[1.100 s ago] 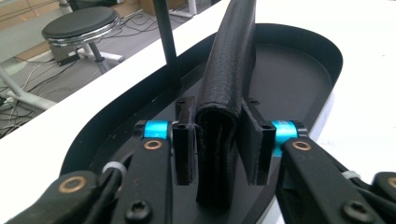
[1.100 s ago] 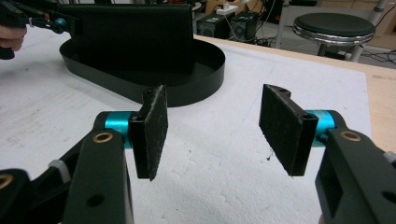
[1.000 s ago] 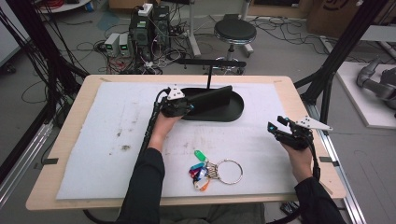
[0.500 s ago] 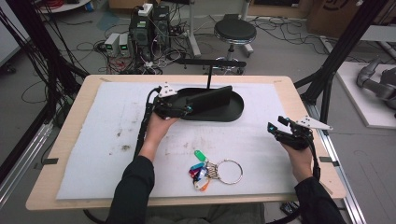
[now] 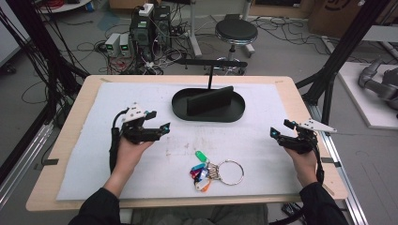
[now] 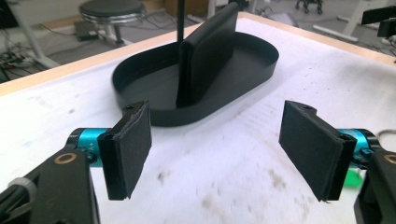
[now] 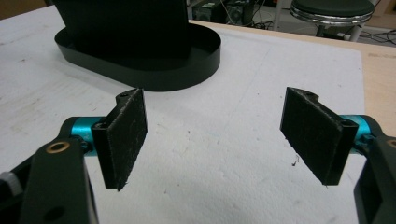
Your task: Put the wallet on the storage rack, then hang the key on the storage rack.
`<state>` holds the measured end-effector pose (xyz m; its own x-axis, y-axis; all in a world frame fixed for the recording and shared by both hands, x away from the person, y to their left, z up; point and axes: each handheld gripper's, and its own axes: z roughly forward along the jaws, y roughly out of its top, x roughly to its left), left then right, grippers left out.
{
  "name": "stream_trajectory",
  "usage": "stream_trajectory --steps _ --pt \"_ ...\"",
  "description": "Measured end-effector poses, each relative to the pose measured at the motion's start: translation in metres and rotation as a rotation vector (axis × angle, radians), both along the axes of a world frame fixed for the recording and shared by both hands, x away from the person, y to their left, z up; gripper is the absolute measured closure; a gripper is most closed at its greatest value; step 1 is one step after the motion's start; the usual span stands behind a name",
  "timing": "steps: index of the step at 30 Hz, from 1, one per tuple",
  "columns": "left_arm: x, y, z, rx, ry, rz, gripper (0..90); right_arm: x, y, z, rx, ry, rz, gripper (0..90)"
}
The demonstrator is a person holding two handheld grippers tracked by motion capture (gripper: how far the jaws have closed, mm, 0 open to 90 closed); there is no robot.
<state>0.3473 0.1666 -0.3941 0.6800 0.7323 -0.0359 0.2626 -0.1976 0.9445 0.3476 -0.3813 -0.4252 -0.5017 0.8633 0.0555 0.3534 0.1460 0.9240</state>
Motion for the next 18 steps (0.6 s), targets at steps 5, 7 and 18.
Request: stream_trajectory --steps 5,7,18 --pt "-0.021 0.019 -0.01 -0.031 -0.02 0.042 24.2 -0.006 -0.004 -0.002 -0.022 -0.001 0.001 23.9" --pt "-0.027 0.024 -0.013 -0.026 -0.037 0.061 24.2 -0.009 -0.006 -0.001 -0.033 -0.012 -0.001 25.3" --pt "-0.033 0.028 -0.023 0.028 -0.083 0.081 24.3 -0.014 -0.01 -0.002 -0.009 -0.023 -0.013 25.3"
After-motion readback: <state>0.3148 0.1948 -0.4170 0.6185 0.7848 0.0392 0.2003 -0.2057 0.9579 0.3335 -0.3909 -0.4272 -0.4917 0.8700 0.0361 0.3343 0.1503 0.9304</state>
